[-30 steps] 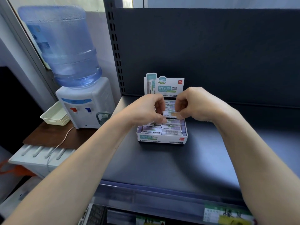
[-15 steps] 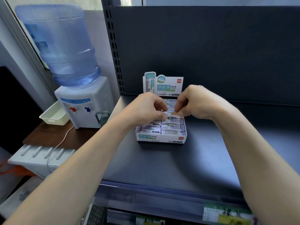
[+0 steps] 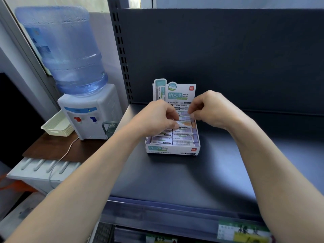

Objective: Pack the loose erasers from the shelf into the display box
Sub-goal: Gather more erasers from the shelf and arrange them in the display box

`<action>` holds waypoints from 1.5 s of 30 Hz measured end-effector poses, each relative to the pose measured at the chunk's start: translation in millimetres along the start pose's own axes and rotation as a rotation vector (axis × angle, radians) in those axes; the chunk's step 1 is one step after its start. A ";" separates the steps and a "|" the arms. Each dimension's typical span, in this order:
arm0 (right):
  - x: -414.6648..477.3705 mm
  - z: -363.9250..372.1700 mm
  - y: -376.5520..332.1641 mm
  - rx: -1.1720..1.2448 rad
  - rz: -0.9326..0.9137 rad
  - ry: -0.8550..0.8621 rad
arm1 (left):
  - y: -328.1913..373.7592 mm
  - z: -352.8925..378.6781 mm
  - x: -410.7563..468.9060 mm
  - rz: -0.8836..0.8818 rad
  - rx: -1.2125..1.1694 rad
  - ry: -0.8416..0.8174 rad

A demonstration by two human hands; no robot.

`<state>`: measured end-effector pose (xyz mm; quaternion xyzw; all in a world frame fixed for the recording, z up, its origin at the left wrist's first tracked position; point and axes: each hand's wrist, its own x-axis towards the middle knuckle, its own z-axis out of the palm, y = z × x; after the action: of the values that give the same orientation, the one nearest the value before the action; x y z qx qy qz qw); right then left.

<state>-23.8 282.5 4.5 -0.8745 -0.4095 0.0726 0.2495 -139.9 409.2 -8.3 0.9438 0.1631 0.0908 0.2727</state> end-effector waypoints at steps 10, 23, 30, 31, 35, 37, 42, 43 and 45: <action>10.2 12.5 5.2 -0.052 0.011 0.079 | -2.5 4.3 2.5 -0.025 -0.058 0.055; 16.8 17.4 3.6 -0.100 -0.023 0.138 | -14.7 0.3 15.3 -0.060 0.064 0.171; 21.2 21.3 3.6 0.039 0.045 0.182 | -17.9 4.1 18.0 -0.055 -0.002 0.220; 20.6 21.4 3.6 0.071 0.056 0.176 | -17.6 5.5 18.4 -0.040 -0.020 0.217; 18.4 20.3 3.9 0.159 0.074 0.172 | -15.9 12.1 20.5 0.027 -0.035 0.179; 19.1 21.0 2.9 0.162 0.083 0.190 | -14.6 13.9 21.0 0.045 -0.012 0.206; 20.6 23.2 2.2 0.191 0.094 0.175 | -16.3 18.0 22.4 0.091 0.155 0.177; 20.7 23.8 2.6 0.197 0.097 0.177 | -16.4 18.6 22.6 0.097 0.174 0.168; 20.9 24.4 3.4 0.196 0.102 0.192 | -16.9 18.3 23.2 0.101 0.167 0.174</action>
<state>-16.0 305.6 -16.7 -0.8687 -0.3296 0.0409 0.3675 -117.9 422.1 -30.8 0.9589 0.1452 0.1719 0.1729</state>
